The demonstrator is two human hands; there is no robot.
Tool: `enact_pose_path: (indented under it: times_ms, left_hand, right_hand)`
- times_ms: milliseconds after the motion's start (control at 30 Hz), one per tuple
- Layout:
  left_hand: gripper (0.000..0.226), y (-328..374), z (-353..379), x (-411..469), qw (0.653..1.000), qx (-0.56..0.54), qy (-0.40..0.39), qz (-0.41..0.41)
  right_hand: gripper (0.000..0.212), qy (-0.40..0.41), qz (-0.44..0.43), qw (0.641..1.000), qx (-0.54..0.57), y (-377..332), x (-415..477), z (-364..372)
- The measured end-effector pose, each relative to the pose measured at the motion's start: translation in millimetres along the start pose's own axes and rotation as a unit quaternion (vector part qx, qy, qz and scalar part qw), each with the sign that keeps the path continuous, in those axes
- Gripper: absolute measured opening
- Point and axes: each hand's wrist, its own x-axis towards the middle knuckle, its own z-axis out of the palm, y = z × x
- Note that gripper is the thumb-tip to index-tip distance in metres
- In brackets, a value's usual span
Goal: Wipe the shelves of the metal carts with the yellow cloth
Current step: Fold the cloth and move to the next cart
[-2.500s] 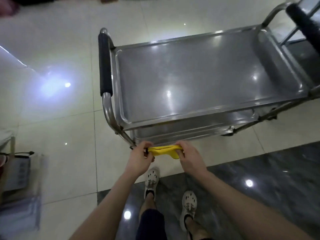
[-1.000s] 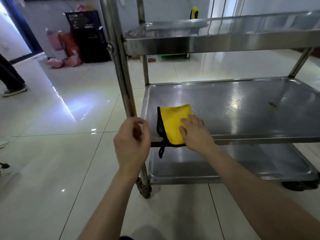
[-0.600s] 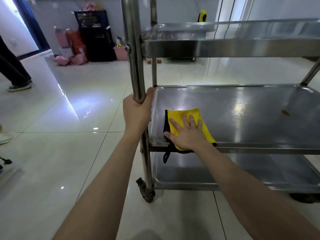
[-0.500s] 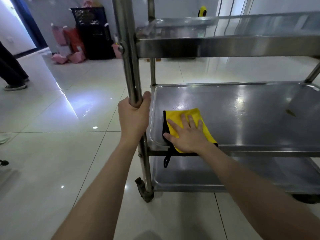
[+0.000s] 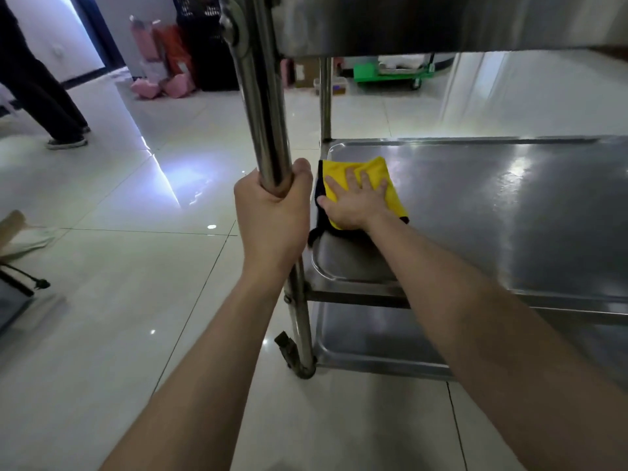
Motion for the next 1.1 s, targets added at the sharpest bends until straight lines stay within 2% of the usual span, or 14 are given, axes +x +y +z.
enact_pose_path:
  times_ms: [167,300,400,533,667,767,833,1000,1100]
  left_hand:
    - [0.05,10,1,-2,0.999,-0.002,-0.006,-0.032]
    - [0.051,17,-1,-7,0.999,0.004,-0.015,-0.03]
    - [0.046,18,-2,-9,0.999,-0.001,-0.023,-0.036]
    - [0.042,14,-4,-10,0.999,-0.004,-0.032,-0.035]
    - [0.04,10,-5,-10,0.999,-0.008,-0.033,-0.036]
    - [0.039,8,-2,-12,0.999,-0.009,-0.027,-0.033]
    - [0.04,7,0,-14,0.999,-0.009,-0.022,-0.027]
    - [0.048,6,2,-11,1.0,0.007,-0.017,-0.016]
    - [0.048,8,0,-11,0.999,0.001,-0.019,-0.03]
  right_hand:
    - [0.075,0.007,-0.072,0.997,-0.009,-15,-87,17]
    - [0.07,0.007,-0.08,0.997,-0.015,13,-133,17]
    - [0.07,0.023,-0.035,0.999,-0.002,73,-154,10]
    - [0.073,0.036,0.079,0.996,0.008,166,-169,-7]
    - [0.076,0.028,0.154,0.988,0.004,194,-140,-18]
    - [0.078,0.008,0.175,0.984,0.012,169,-89,-23]
    - [0.077,0.001,0.157,0.988,0.007,132,-54,-25]
    - [0.077,-0.013,0.024,1.0,0.003,7,-32,-5]
    - [0.075,-0.008,-0.029,1.0,0.002,-18,-67,12]
